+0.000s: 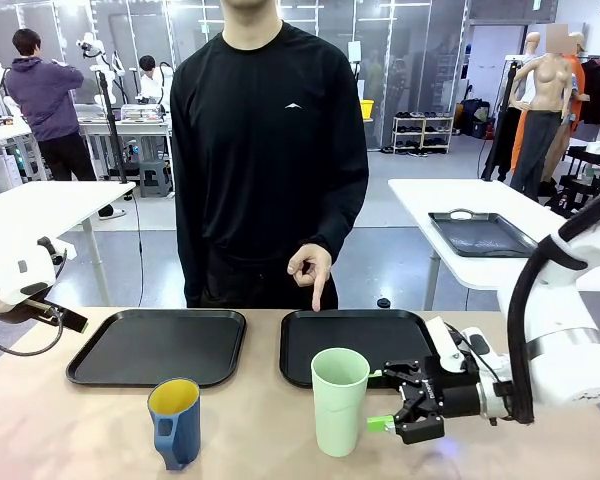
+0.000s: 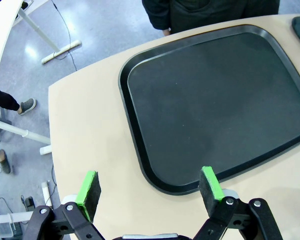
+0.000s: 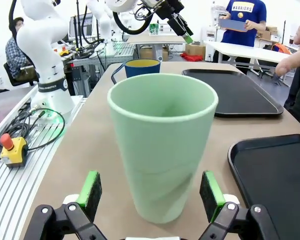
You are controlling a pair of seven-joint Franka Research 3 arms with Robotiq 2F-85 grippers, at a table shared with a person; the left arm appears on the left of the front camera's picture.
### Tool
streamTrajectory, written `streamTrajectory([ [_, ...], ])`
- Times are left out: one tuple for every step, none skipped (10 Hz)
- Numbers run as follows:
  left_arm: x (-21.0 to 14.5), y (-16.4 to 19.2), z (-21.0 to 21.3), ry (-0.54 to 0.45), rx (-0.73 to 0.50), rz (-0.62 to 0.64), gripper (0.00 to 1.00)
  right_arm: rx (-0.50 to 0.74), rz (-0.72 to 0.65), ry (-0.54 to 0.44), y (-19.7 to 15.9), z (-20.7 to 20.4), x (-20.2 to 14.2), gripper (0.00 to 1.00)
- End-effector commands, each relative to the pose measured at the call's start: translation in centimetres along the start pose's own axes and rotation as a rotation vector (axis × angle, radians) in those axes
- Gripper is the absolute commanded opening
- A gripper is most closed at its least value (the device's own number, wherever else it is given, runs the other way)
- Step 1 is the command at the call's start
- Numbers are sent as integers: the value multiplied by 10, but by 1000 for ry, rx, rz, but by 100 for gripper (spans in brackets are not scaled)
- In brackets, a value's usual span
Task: Sort and store the cups by type.
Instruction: Pick up the Reusable plastic cup.
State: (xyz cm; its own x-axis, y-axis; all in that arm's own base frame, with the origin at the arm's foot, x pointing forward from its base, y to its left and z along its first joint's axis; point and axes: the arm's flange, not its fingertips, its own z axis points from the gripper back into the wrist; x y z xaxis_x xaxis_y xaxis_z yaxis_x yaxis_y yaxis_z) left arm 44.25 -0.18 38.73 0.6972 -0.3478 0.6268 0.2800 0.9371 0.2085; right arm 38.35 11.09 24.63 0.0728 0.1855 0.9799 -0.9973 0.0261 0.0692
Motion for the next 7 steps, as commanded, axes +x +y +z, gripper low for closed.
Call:
streamTrajectory([
  [0,1,0,0,1,-5,100,-3,-17,-3,-8,-20,-2,100],
  [0,1,0,0,1,-5,100,8,-22,-6,-8,-28,-3,100],
  [0,1,0,0,1,-5,100,14,-31,-18,-8,-36,-3,100],
  [0,1,0,0,1,-5,100,24,-35,-20,-8,-44,-4,100],
  [0,1,0,0,1,-5,100,40,-43,-26,-7,-51,-4,100],
  [0,1,0,0,1,-5,100,48,-54,-30,-7,-57,-4,100],
  [0,1,0,0,1,-5,100,49,-56,-32,-8,-61,-6,100],
])
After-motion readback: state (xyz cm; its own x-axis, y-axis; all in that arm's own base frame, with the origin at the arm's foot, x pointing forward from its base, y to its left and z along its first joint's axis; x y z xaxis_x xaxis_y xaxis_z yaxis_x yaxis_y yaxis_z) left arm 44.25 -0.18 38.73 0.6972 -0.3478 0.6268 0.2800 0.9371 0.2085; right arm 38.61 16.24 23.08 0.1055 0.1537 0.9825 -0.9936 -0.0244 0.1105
